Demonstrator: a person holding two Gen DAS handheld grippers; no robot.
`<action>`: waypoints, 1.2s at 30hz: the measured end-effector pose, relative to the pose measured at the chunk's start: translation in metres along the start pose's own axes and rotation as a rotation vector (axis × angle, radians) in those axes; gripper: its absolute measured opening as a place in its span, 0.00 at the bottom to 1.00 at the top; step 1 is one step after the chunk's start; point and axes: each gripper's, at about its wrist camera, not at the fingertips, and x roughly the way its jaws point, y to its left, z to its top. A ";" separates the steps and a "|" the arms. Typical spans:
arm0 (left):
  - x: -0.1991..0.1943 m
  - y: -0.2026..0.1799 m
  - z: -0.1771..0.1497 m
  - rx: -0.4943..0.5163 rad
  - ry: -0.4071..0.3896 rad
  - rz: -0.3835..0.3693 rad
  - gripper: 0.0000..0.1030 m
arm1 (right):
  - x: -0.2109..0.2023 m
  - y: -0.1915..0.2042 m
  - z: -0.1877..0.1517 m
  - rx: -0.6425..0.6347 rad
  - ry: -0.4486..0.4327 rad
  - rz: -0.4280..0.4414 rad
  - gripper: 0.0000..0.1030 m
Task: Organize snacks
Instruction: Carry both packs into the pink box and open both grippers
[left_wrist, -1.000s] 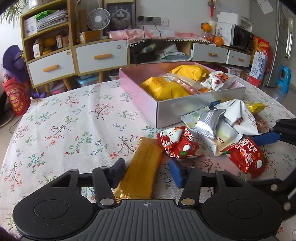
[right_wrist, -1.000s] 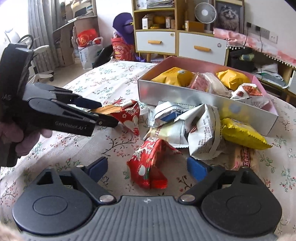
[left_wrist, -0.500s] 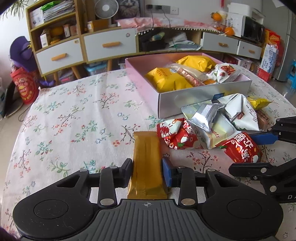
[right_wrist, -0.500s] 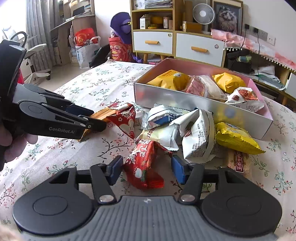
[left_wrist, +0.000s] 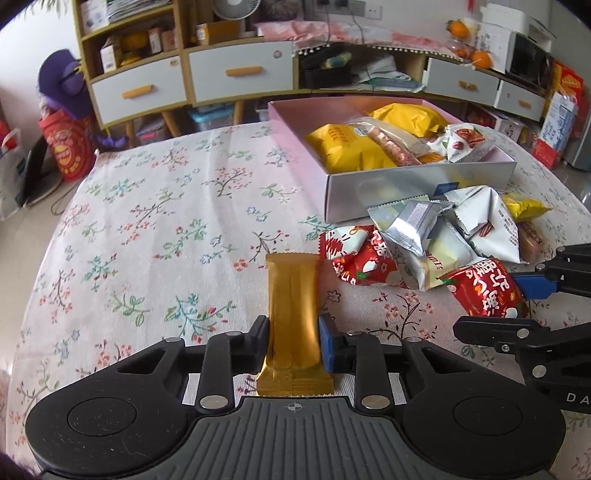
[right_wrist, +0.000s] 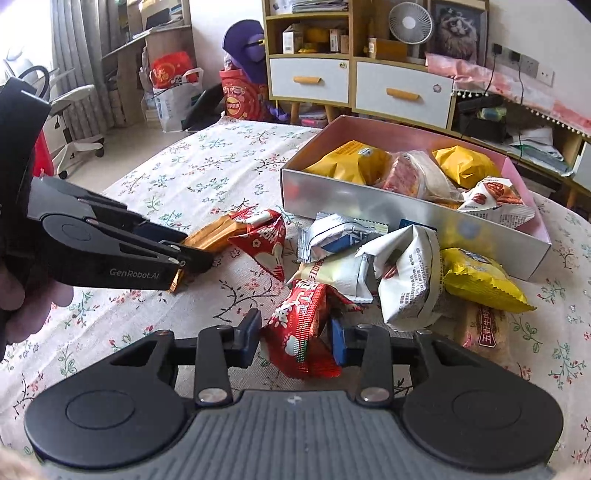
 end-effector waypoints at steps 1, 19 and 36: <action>-0.001 0.002 0.000 -0.017 0.004 -0.002 0.25 | -0.001 0.000 0.001 0.001 -0.003 0.002 0.34; -0.031 0.027 0.031 -0.273 -0.107 -0.073 0.25 | -0.015 -0.007 0.030 0.059 -0.107 0.026 0.34; 0.000 -0.012 0.088 -0.268 -0.124 -0.138 0.25 | 0.000 -0.068 0.060 0.299 -0.146 -0.071 0.34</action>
